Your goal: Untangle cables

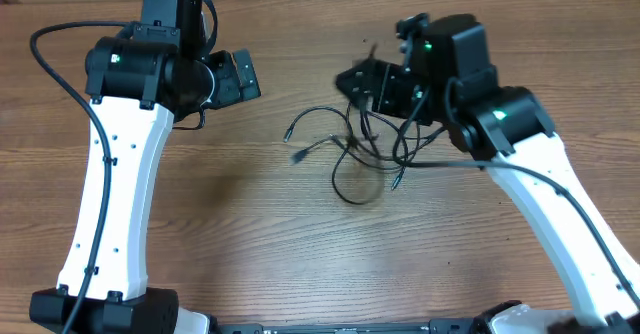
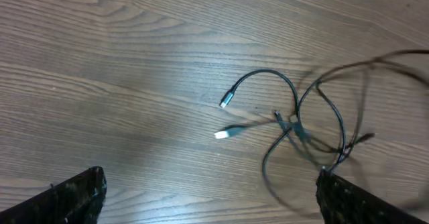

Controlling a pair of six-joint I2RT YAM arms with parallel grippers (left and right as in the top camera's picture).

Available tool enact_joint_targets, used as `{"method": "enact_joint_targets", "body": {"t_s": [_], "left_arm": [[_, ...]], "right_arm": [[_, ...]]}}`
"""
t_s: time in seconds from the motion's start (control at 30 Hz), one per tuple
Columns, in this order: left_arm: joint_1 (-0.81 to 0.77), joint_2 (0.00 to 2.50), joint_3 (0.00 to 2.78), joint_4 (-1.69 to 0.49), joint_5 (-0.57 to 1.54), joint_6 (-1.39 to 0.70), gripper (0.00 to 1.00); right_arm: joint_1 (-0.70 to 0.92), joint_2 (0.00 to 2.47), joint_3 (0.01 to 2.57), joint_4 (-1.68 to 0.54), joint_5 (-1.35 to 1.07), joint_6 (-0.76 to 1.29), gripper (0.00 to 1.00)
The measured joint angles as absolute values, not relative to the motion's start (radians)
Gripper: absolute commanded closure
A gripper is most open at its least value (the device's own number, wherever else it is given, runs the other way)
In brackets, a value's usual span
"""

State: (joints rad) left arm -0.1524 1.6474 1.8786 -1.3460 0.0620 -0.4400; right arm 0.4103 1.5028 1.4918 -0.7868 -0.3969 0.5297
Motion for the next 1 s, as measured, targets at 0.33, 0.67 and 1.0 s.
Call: {"method": "enact_joint_targets", "body": {"t_s": [0.33,0.67,1.0], "left_arm": [[-0.152,1.647,1.879,-1.355,0.054,-0.437,0.0],[-0.152,1.648,1.879,-1.361,0.055,-0.434,0.0],[-0.152,1.663,1.879,-1.376,0.055,-0.434,0.0]], "right_arm": [[0.41,1.57,1.492,-0.909,-0.367,0.48,0.0],[0.406,1.57,1.492,-0.954,-0.211,0.484,0.0],[0.394,1.57,1.492,-0.99,-0.18,0.381,0.0]]}}
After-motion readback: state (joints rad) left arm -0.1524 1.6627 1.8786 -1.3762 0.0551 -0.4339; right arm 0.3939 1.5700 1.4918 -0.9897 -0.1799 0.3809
